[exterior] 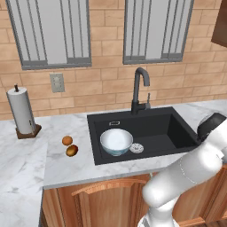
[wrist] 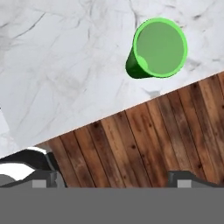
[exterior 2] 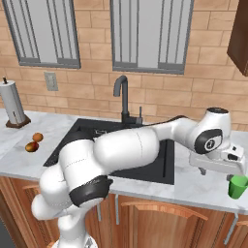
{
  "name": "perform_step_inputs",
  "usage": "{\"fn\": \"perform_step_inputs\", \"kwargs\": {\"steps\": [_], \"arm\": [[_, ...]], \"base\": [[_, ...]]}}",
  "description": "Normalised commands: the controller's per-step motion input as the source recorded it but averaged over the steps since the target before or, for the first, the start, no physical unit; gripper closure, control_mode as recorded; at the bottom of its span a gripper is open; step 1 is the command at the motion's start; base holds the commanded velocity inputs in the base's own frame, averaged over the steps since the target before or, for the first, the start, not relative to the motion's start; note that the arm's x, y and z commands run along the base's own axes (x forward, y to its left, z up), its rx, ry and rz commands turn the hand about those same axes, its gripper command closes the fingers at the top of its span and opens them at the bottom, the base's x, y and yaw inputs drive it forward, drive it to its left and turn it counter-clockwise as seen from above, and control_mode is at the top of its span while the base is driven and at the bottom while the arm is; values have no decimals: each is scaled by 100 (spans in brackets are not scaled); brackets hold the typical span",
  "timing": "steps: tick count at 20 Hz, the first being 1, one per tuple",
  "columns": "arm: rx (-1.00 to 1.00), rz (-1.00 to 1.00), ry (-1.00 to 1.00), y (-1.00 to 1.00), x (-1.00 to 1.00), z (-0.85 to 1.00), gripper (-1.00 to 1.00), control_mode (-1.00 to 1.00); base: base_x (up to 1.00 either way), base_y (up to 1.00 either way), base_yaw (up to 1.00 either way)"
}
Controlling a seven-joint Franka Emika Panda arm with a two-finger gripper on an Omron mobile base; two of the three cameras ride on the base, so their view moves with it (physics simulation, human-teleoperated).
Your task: Remove the mango and tangerine from the sink. Then move the bowl and cup from the counter to the sink for washing.
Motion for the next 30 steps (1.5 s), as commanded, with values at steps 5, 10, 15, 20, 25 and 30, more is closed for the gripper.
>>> {"fn": "perform_step_inputs", "kwargs": {"steps": [5,10,15,20,25,30], "arm": [[9,0,1,-4,7,-5,-100,-100],[8,0,3,-1,10,-1,-100,-100],[4,0,3,-1,8,-2,-100,-100],[3,0,3,-3,4,-6,-100,-100],[3,0,5,-3,0,-9,-100,-100],[4,0,2,-1,1,-13,-100,-100]], "base": [[0,0,0],[0,0,0],[0,0,0],[0,0,0],[0,0,0],[0,0,0]]}}
